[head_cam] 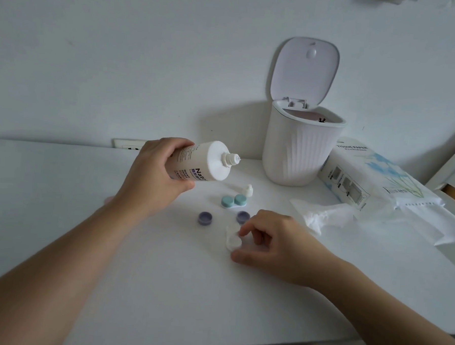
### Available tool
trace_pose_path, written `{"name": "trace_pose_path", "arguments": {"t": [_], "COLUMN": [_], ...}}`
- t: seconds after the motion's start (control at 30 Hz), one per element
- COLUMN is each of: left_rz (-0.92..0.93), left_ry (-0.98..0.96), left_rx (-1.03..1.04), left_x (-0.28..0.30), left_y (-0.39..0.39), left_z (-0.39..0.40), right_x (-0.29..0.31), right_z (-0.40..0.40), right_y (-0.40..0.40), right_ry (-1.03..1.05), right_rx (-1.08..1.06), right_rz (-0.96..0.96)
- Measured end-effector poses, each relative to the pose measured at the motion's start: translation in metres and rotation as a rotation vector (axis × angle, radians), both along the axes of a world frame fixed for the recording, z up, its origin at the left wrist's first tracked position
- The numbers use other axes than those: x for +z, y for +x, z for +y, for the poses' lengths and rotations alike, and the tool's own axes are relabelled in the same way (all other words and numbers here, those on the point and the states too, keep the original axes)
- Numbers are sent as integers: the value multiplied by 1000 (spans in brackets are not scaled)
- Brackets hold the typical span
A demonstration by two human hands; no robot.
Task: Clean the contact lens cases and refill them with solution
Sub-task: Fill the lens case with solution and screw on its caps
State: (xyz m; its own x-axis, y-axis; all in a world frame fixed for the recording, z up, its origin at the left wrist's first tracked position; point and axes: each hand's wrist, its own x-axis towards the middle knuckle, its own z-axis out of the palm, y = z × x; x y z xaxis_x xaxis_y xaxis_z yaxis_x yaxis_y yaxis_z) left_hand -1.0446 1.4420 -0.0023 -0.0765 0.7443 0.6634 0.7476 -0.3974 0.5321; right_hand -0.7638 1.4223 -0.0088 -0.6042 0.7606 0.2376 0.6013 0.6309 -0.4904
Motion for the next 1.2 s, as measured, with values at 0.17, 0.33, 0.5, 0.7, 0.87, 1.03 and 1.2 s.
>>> {"name": "trace_pose_path", "arguments": {"t": [0.17,0.33,0.5,0.7,0.87,1.03,1.2], "left_rz": [23,35,38,81,114,167,219], "left_ry": [-2,-12,-23,0,7,26,40], "left_rx": [0,2,-1,-2,8,23,30], "left_x": [1,2,2,3,3,3,1], "left_y": [0,1,1,1,2,2,1], "left_z": [-1,-2,-2,-2,-1,1,4], "right_x": [-3,-8,-8,8,25,28,15], "right_z": [-3,-7,-7,7,28,46,48], "right_y": [-11,-11,-11,-5,0,-2,-1], "right_ry": [36,27,-12,-105,-210,-273,-311], "right_rx": [12,-68,-98,-120,-139,-132,-121], "right_rz": [17,54,80,114,204,299,338]}}
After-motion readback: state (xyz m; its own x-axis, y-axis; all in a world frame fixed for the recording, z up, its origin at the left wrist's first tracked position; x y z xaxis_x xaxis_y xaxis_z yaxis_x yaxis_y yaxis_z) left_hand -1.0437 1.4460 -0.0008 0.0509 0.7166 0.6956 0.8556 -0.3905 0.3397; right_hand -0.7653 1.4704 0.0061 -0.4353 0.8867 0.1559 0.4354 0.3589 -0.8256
